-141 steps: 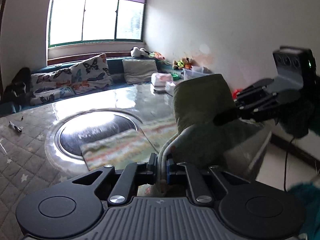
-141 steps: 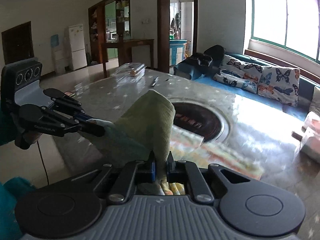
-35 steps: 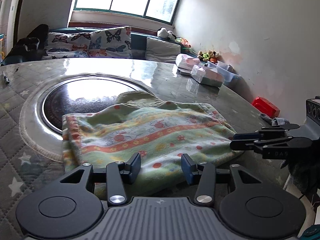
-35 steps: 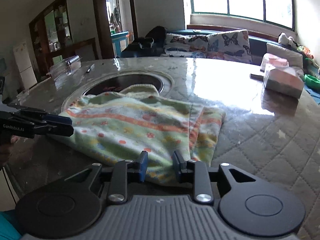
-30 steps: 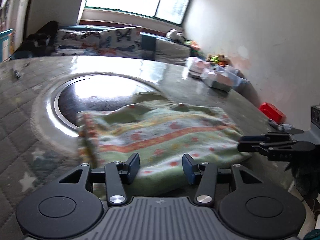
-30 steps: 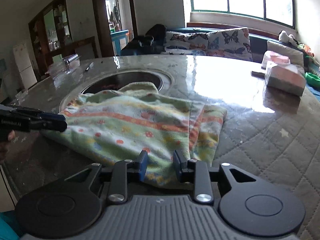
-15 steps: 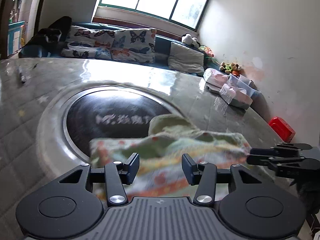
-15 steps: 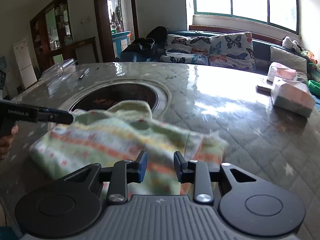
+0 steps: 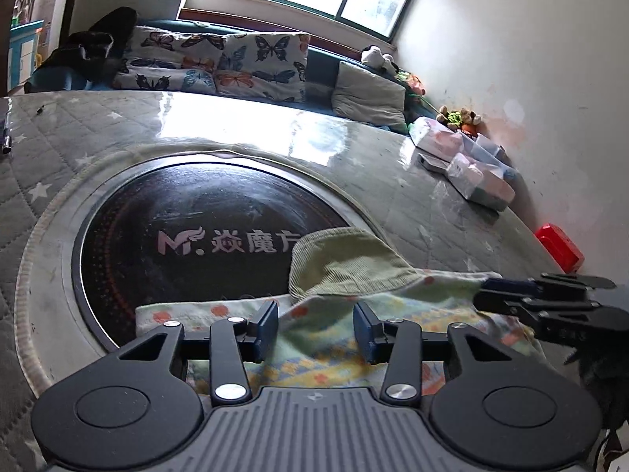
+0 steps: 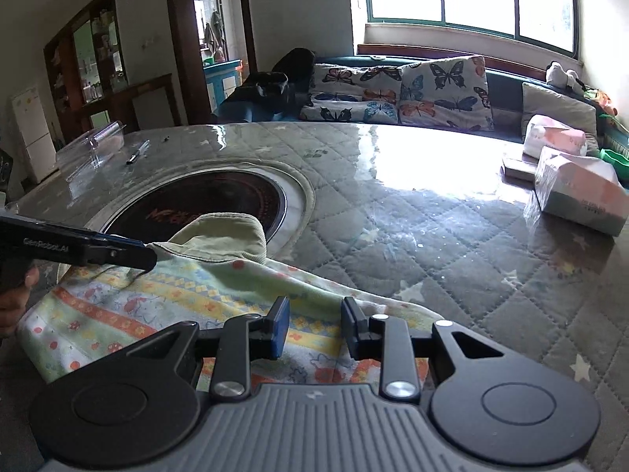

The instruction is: Fold clothes

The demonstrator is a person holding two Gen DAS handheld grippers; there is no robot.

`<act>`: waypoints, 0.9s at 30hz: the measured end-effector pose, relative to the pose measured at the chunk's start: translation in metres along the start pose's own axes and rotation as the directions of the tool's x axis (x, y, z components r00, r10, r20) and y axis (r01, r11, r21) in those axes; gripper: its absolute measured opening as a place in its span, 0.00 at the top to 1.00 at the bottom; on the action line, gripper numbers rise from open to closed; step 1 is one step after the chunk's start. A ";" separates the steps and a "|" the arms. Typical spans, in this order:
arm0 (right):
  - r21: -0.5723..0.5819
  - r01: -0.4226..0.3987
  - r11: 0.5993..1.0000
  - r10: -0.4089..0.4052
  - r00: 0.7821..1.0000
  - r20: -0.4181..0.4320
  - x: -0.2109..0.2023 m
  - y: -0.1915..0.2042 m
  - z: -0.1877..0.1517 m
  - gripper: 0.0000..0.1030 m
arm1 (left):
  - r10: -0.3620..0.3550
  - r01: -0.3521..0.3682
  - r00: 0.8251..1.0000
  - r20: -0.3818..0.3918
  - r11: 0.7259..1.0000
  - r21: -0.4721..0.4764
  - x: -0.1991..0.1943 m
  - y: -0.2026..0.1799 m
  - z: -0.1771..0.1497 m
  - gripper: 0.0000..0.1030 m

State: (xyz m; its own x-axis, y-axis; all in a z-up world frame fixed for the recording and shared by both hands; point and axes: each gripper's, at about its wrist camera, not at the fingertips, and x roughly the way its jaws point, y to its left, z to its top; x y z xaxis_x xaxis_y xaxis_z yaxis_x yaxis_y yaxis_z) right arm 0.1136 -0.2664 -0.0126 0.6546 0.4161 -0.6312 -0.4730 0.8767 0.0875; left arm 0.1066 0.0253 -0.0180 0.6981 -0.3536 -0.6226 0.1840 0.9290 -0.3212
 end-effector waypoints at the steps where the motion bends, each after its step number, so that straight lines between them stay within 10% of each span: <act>1: 0.005 0.006 1.000 -0.006 1.000 -0.006 0.001 -0.001 -0.001 0.72 | 0.005 -0.005 1.000 0.002 1.000 -0.001 0.000 0.001 0.001 0.57; 17: -0.033 -0.012 0.999 0.011 1.000 -0.022 0.034 0.027 0.018 0.56 | 0.054 -0.056 0.998 0.018 0.996 0.076 0.007 -0.029 0.008 0.50; 27: -0.067 -0.035 0.997 0.034 0.999 -0.012 0.013 0.040 0.016 0.47 | 0.101 -0.105 0.994 0.049 0.990 0.090 -0.005 -0.029 -0.001 0.14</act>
State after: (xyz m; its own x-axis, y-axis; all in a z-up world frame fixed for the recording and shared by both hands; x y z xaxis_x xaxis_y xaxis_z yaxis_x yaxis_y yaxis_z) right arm 0.1125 -0.2225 -0.0052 0.6309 0.4426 -0.6373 -0.5340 0.8436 0.0573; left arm 0.0968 0.0001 -0.0065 0.7465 -0.2517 -0.6159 0.1707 0.9671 -0.1884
